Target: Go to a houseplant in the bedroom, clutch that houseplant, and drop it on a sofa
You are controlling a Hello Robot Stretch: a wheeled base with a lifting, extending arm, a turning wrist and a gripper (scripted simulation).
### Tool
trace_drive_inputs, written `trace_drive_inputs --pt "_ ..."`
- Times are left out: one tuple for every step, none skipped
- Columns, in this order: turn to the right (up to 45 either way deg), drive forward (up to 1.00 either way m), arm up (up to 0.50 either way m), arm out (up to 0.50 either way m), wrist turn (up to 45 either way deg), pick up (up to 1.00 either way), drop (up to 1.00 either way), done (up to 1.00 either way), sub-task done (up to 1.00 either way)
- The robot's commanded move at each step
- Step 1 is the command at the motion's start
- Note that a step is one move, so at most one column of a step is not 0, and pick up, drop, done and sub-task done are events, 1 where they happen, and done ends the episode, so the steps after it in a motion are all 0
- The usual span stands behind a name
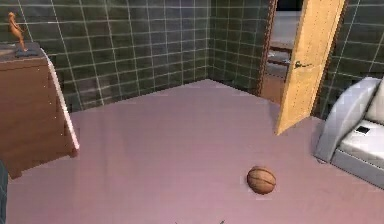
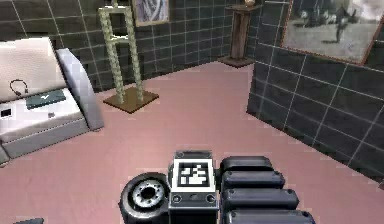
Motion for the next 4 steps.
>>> trace_drive_inputs --pt "3.0 0.00 0.00 0.00 0.0 0.00 0.00 0.00 0.00" --pt "0.0 1.00 0.00 0.00 0.0 0.00 0.00 0.00 0.00" --pt "9.0 0.00 0.00 0.00 0.0 0.00 0.00 0.00 0.00" --pt "0.0 0.30 0.00 0.00 0.0 0.00 0.00 0.00 0.00"
